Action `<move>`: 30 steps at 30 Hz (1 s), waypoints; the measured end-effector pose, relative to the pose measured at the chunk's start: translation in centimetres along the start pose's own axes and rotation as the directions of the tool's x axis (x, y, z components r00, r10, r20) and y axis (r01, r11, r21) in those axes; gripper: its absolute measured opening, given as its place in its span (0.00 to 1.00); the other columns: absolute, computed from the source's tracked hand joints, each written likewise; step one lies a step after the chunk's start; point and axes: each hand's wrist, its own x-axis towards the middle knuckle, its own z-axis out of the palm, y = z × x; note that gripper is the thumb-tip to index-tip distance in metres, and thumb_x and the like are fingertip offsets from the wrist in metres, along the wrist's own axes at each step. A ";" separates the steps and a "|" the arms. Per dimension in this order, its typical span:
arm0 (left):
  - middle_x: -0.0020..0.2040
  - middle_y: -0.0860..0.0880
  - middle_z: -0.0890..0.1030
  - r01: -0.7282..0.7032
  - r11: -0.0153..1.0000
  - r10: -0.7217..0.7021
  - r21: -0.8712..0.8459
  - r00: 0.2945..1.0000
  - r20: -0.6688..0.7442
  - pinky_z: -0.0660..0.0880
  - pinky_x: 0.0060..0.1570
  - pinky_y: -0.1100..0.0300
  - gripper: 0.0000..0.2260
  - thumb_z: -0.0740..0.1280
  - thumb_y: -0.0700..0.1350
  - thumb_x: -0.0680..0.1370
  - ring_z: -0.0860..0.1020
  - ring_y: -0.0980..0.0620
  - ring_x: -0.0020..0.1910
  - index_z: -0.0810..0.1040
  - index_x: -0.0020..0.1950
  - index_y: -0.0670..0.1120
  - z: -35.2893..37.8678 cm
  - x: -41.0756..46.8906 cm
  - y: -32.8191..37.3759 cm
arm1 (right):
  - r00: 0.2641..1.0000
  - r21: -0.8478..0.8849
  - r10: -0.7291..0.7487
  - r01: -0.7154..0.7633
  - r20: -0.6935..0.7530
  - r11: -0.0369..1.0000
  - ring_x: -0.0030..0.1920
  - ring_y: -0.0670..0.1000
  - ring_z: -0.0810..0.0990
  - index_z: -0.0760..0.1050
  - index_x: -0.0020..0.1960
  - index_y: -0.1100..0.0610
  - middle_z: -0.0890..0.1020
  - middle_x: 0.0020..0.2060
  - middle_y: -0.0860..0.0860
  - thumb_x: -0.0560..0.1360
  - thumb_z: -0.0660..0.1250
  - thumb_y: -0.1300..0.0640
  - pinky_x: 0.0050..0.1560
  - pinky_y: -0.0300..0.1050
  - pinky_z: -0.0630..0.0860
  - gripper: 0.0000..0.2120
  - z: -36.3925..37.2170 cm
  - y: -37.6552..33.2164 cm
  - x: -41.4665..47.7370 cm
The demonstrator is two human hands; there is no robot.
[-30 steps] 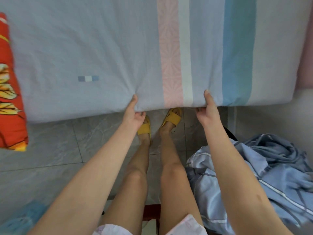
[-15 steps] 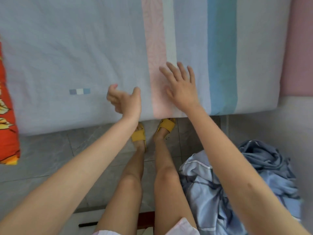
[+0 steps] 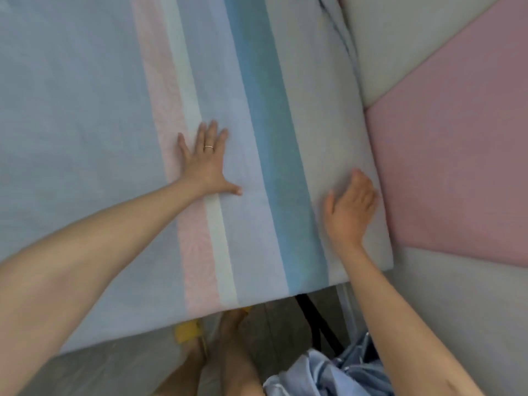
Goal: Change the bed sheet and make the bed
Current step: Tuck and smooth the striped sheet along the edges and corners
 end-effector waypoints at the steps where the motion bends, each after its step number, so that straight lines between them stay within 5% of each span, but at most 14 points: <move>1: 0.77 0.47 0.33 -0.057 0.996 0.056 0.072 0.998 0.011 0.35 0.66 0.32 0.64 0.71 0.72 0.57 0.33 0.46 0.75 0.36 0.77 0.49 -0.7 1.3 0.4 | 0.976 -0.028 -0.219 0.219 -0.009 0.975 0.68 0.63 0.69 0.63 0.72 0.63 0.70 0.68 0.62 0.72 0.57 0.48 0.68 0.54 0.55 0.32 0.6 -0.8 1.6; 3: 0.76 0.47 0.32 -0.083 0.989 0.083 0.125 0.997 0.010 0.34 0.66 0.32 0.64 0.69 0.75 0.56 0.32 0.46 0.75 0.34 0.77 0.50 -2.9 4.7 1.5 | 0.909 -0.045 -0.415 0.416 0.020 0.908 0.72 0.62 0.64 0.60 0.75 0.58 0.66 0.72 0.59 0.73 0.58 0.45 0.71 0.52 0.51 0.34 1.0 -2.8 6.6; 8: 0.75 0.47 0.28 0.013 0.996 -0.018 0.092 0.998 0.060 0.36 0.66 0.31 0.65 0.69 0.76 0.55 0.31 0.45 0.74 0.30 0.75 0.55 -8.1 11.9 3.8 | 0.925 -0.056 -0.156 0.186 0.346 0.981 0.77 0.55 0.40 0.32 0.77 0.54 0.37 0.77 0.56 0.58 0.74 0.32 0.75 0.53 0.40 0.67 0.3 -4.3 16.6; 11: 0.73 0.47 0.26 -0.041 0.997 0.032 0.062 0.990 0.137 0.37 0.63 0.27 0.67 0.71 0.74 0.52 0.29 0.42 0.73 0.26 0.72 0.58 -8.4 14.4 5.5 | 0.877 -0.085 -0.086 0.142 0.473 0.986 0.75 0.56 0.32 0.24 0.73 0.53 0.29 0.74 0.56 0.52 0.77 0.32 0.74 0.57 0.36 0.75 0.7 -4.9 19.0; 30: 0.58 0.47 0.12 -0.003 0.997 -0.026 0.080 0.936 0.351 0.27 0.58 0.27 0.68 0.67 0.79 0.50 0.15 0.41 0.59 0.13 0.59 0.55 -8.6 17.3 6.1 | 0.769 -0.031 -0.027 0.061 0.639 0.998 0.73 0.56 0.27 0.12 0.61 0.50 0.22 0.70 0.55 0.50 0.75 0.28 0.71 0.56 0.30 0.76 0.0 -5.5 21.5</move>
